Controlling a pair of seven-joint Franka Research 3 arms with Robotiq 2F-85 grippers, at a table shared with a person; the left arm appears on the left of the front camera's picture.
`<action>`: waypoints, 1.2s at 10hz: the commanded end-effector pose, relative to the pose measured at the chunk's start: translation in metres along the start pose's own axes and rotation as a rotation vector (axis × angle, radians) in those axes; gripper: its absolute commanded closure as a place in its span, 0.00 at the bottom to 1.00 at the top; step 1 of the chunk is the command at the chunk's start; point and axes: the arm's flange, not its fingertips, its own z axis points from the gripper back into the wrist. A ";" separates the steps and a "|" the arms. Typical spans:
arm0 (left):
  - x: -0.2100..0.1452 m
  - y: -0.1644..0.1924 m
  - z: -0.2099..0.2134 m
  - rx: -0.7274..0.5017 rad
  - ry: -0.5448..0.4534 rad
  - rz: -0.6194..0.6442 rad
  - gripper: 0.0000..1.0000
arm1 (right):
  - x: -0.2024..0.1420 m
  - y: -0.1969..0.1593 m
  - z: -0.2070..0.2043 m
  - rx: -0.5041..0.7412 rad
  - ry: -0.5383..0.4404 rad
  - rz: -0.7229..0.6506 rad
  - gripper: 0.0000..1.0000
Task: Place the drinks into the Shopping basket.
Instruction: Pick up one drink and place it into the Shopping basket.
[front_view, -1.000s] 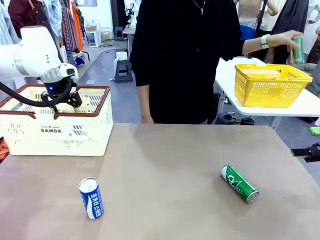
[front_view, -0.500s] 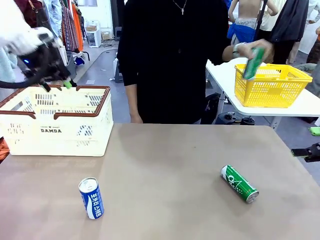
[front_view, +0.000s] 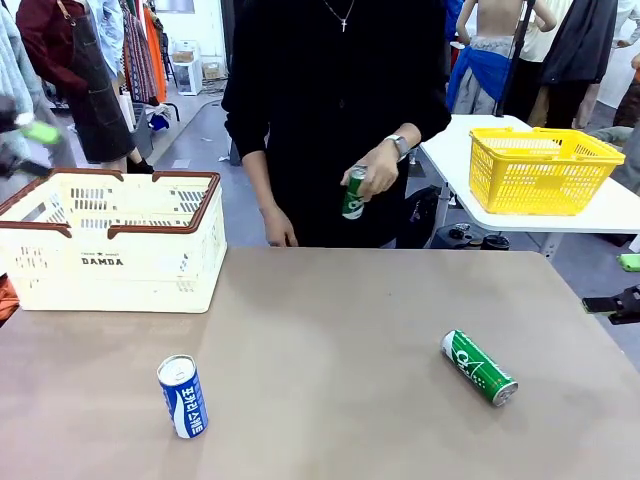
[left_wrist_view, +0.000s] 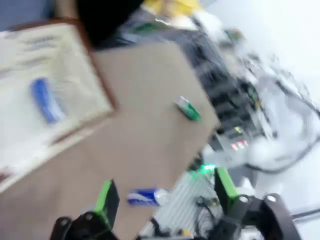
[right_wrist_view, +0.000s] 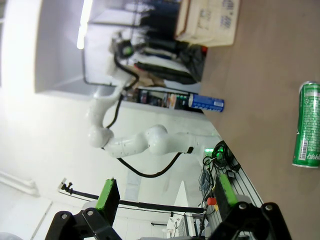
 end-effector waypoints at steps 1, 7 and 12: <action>-0.078 0.029 0.019 -0.246 -0.020 -0.034 0.00 | 0.000 0.006 0.001 -0.002 0.008 -0.018 0.00; -0.133 0.039 0.025 -0.301 -0.082 -0.055 0.00 | 0.000 0.006 0.001 -0.002 0.008 -0.018 0.00; -0.133 0.039 0.025 -0.301 -0.082 -0.055 0.00 | 0.000 0.006 0.001 -0.002 0.008 -0.018 0.00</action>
